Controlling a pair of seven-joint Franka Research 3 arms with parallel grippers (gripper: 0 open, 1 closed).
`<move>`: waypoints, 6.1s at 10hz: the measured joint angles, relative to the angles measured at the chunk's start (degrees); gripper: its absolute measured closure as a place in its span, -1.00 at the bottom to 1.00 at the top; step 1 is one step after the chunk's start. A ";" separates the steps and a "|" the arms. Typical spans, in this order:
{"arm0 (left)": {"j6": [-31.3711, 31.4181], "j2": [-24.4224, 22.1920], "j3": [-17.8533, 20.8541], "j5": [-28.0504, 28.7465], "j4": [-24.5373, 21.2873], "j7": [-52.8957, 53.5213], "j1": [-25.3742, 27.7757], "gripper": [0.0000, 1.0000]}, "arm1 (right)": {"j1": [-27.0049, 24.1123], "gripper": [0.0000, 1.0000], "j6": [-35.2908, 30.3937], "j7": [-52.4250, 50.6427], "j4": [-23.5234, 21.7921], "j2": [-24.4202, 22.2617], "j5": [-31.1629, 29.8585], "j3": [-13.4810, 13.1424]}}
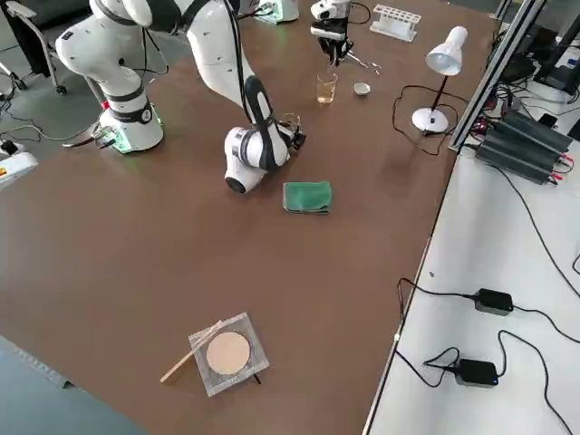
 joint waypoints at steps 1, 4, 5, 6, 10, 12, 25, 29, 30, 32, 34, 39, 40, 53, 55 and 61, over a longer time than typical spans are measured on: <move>-0.34 0.00 0.06 0.02 0.23 0.00 0.00 0.58 | 0.00 0.24 0.00 0.00 0.00 0.00 0.00 0.00; -1.46 0.21 0.27 0.02 0.90 -0.08 0.03 0.58 | 0.00 0.24 0.00 0.00 0.00 0.00 0.00 -0.01; -1.56 0.33 0.34 0.02 1.71 -0.08 0.09 0.58 | 0.00 0.24 0.00 0.01 0.00 0.00 0.00 -0.01; -2.17 0.35 0.43 0.02 2.70 -0.08 0.26 0.58 | 0.00 0.24 0.00 0.01 0.00 0.00 0.00 -0.01; -6.73 -0.08 0.71 -4.50 7.39 4.94 6.94 0.58 | 0.20 0.24 -0.01 0.10 -0.03 0.00 0.53 0.16; -7.92 -1.90 0.75 -8.99 8.85 14.44 14.60 0.58 | 1.52 0.24 -0.06 0.47 -0.09 0.00 3.10 0.84; -33.37 -3.34 -19.43 -58.70 5.20 84.79 81.60 0.58 | 3.48 0.24 17.72 4.07 -3.01 -7.01 38.06 28.53; -44.19 3.90 -19.50 -64.75 4.94 92.51 91.52 0.58 | 3.56 0.24 20.07 4.21 -2.74 -7.23 47.97 35.23; -45.70 6.45 -19.49 -64.95 5.46 92.91 93.53 0.58 | 3.91 0.24 20.55 4.21 -2.41 -7.28 50.12 36.48; -47.59 11.48 -19.46 -65.07 6.99 93.64 96.81 0.58 | 6.36 0.24 21.05 4.81 -1.10 -7.28 53.86 36.88; -47.85 15.47 -19.46 -65.19 7.65 97.66 98.30 0.58 | 8.71 0.24 21.54 5.16 0.63 -7.28 55.67 36.92; -48.42 17.82 -19.48 -65.26 5.67 101.97 100.00 0.58 | 10.62 0.24 24.77 7.27 2.43 -7.25 57.12 36.94; -48.56 17.83 -19.48 -65.27 4.65 102.92 100.92 0.58 | 10.66 0.24 24.94 7.94 2.43 -7.21 57.17 36.94; -48.65 21.05 -19.46 -65.26 3.47 105.87 103.59 0.58 | 10.69 0.24 25.68 26.77 2.47 -5.71 57.29 36.94; -48.66 21.95 -19.46 -65.23 3.65 107.03 103.56 0.58 | 10.69 0.24 26.18 29.08 2.47 -5.60 57.30 36.95; -48.94 24.93 -19.45 -65.07 5.28 107.36 103.51 0.58 | 10.77 0.24 28.69 33.90 2.48 -5.59 57.73 37.53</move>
